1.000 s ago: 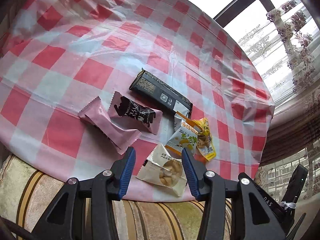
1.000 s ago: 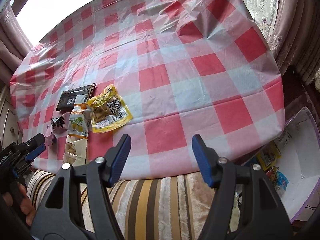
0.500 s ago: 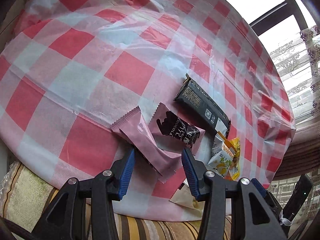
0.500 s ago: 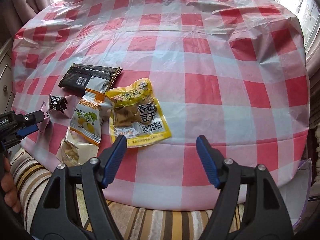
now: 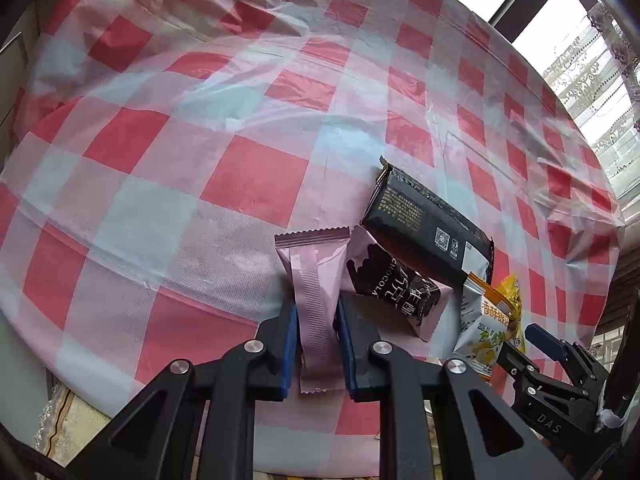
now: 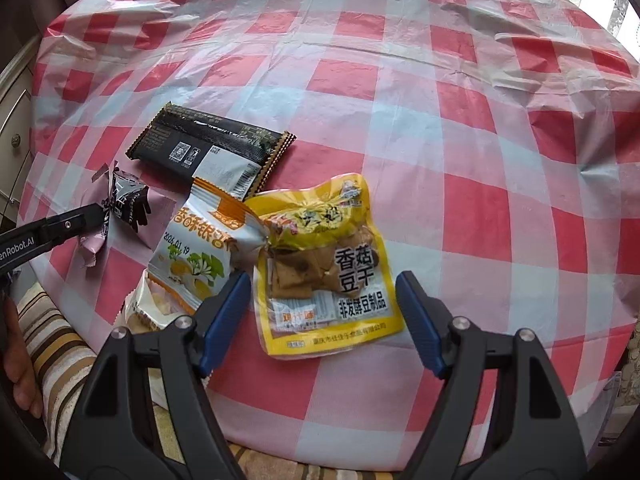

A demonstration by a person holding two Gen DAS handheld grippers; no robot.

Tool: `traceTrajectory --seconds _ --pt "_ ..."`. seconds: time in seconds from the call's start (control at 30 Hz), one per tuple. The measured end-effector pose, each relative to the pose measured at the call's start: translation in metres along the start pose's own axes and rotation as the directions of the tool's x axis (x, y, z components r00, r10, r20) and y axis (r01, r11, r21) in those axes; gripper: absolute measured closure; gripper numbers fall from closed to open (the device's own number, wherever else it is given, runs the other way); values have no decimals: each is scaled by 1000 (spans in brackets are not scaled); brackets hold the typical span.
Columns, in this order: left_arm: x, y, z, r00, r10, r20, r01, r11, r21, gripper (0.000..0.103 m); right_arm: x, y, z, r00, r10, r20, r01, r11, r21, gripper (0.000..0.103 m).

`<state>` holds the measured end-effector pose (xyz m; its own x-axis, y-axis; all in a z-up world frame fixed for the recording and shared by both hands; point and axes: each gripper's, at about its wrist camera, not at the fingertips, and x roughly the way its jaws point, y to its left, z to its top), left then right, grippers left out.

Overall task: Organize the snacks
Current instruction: 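Grasp the pink wrapped bar with the left tool while the right tool grasps the yellow dried-tofu bag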

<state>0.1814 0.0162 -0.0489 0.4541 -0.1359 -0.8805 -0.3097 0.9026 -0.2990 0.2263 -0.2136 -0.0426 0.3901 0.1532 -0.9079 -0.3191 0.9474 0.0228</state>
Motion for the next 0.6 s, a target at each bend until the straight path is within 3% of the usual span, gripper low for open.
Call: traceTrajectory --seconds 0.27,0.6 --pt "0 0 -2 1000 -16 11 16 1000 6 83 12 2 12 1000 -17 -1 17 1000 -9 23" --pt "-1 1 -2 998 -55 17 55 998 8 84 12 7 12 1000 -19 20 20 1000 -20 34"
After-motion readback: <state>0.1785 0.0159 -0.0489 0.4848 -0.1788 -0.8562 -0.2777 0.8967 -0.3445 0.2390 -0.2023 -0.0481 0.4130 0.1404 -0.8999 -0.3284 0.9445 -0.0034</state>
